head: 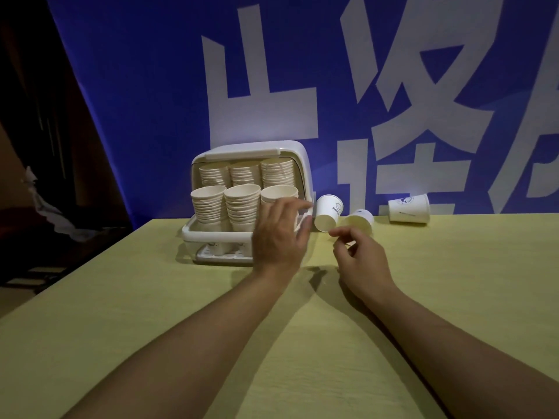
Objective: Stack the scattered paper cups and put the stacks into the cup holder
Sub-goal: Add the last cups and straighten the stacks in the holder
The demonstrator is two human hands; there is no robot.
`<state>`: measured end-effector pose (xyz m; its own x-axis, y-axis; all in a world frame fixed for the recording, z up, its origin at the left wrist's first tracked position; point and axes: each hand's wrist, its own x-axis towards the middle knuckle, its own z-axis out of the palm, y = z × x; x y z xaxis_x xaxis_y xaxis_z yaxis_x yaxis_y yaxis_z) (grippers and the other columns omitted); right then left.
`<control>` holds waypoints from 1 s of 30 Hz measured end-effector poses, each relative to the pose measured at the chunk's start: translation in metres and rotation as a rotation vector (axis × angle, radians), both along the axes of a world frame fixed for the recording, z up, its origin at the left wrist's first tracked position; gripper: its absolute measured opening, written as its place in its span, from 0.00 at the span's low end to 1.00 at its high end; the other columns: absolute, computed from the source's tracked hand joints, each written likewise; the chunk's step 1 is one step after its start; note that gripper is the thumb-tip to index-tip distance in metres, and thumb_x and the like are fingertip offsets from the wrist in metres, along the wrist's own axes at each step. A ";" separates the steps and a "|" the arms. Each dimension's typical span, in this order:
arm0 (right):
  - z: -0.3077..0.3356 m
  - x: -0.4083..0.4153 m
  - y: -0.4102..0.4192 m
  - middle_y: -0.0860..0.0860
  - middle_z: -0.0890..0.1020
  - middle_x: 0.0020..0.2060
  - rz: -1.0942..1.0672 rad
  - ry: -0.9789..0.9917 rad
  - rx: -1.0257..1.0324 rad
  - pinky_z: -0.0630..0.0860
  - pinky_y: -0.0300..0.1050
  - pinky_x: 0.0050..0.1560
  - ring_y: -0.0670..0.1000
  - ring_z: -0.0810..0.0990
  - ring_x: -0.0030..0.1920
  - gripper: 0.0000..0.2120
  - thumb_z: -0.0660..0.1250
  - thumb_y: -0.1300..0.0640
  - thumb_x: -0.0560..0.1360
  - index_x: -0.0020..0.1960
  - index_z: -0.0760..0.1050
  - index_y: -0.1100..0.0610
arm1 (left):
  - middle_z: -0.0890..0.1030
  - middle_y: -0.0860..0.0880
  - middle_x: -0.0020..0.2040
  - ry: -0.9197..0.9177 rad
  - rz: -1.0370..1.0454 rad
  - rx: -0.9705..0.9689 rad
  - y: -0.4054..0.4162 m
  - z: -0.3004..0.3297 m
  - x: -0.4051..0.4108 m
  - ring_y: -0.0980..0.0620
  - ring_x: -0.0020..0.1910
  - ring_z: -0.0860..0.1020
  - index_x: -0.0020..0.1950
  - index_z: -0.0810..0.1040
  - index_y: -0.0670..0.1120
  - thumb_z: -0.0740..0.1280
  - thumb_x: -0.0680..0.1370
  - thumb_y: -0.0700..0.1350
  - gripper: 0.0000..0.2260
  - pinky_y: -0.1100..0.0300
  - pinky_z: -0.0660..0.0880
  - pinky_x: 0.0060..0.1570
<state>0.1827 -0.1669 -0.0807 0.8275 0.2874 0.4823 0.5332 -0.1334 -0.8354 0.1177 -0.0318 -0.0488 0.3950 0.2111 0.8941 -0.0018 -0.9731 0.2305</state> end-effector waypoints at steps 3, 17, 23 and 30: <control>0.004 0.006 -0.009 0.41 0.80 0.45 -0.102 -0.086 -0.023 0.80 0.46 0.47 0.43 0.79 0.43 0.09 0.64 0.61 0.79 0.53 0.78 0.48 | 0.80 0.54 0.52 0.112 -0.237 -0.248 -0.039 -0.022 0.000 0.55 0.44 0.76 0.56 0.79 0.50 0.67 0.79 0.43 0.07 0.60 0.72 0.42; 0.021 0.075 -0.025 0.49 0.60 0.78 -0.210 -0.514 -1.047 0.65 0.58 0.71 0.57 0.59 0.76 0.43 0.75 0.59 0.71 0.77 0.55 0.42 | 0.81 0.60 0.45 0.112 -0.379 -0.736 -0.032 -0.041 0.021 0.58 0.27 0.71 0.53 0.79 0.57 0.68 0.79 0.43 0.08 0.58 0.75 0.38; 0.025 0.107 -0.014 0.48 0.67 0.74 -0.135 -0.645 -1.164 0.67 0.56 0.68 0.55 0.65 0.73 0.40 0.76 0.49 0.71 0.77 0.58 0.44 | 0.80 0.61 0.44 0.093 -0.398 -0.808 -0.028 -0.043 0.025 0.58 0.27 0.70 0.53 0.79 0.57 0.69 0.79 0.44 0.08 0.60 0.74 0.37; 0.035 0.090 -0.021 0.48 0.74 0.66 -0.061 -0.189 -0.484 0.73 0.41 0.55 0.50 0.74 0.62 0.31 0.73 0.46 0.73 0.73 0.66 0.50 | 0.77 0.61 0.57 0.176 -0.405 -0.755 -0.030 -0.039 0.021 0.60 0.45 0.77 0.69 0.71 0.58 0.71 0.76 0.43 0.24 0.55 0.79 0.50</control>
<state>0.2725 -0.1883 -0.0452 0.7612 0.4683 0.4487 0.6478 -0.5164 -0.5600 0.1382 -0.0617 -0.0883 0.6868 0.5359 0.4910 -0.2183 -0.4923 0.8426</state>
